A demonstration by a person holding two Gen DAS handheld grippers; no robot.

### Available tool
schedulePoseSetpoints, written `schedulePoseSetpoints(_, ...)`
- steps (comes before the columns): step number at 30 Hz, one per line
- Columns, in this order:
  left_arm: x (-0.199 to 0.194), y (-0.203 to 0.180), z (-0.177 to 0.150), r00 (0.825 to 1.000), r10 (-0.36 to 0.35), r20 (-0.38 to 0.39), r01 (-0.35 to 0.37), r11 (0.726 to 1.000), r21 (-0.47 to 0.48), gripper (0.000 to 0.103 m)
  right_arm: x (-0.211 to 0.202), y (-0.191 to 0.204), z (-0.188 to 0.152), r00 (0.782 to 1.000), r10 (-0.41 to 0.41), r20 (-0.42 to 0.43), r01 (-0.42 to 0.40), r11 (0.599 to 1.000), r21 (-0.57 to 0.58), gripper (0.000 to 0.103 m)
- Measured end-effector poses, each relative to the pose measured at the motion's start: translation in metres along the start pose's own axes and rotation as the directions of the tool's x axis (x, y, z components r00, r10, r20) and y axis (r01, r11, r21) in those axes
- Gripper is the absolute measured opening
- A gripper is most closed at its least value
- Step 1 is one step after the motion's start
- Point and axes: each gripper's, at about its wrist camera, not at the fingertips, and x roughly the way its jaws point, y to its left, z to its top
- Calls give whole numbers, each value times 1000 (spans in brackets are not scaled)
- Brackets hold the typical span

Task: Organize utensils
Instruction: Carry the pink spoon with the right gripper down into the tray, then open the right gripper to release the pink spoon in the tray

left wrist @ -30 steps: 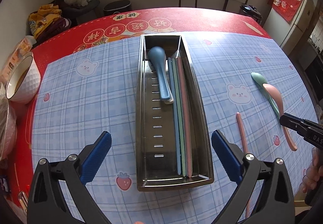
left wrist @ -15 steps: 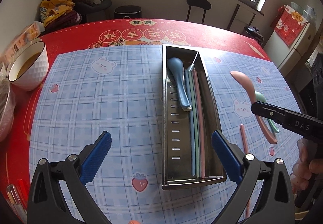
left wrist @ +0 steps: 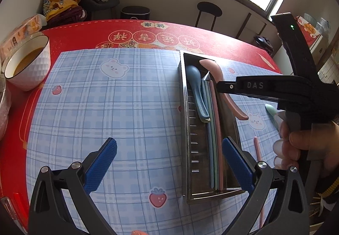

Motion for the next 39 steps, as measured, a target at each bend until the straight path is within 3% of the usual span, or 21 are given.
schedulePoseSetpoints(16, 6, 10, 3, 1000, -28, 4, 28, 999, -28, 97, 41, 8, 19, 996, -50, -68, 52, 998, 38, 16)
schedulePoseSetpoints(25, 4, 12, 0, 1000, -20, 0, 20, 999, -36, 97, 47, 8, 23, 996, -30, -83, 35, 998, 50, 16)
schedulePoseSetpoints(30, 3, 10, 0, 999, -31, -10, 31, 999, -41, 97, 49, 7, 24, 996, 24, -89, -18, 997, 75, 17)
schedulePoseSetpoints(39, 1, 5, 1, 999, 30, -19, -30, 999, -32, 97, 24, 2, 19, 998, 41, -46, -39, 998, 56, 17)
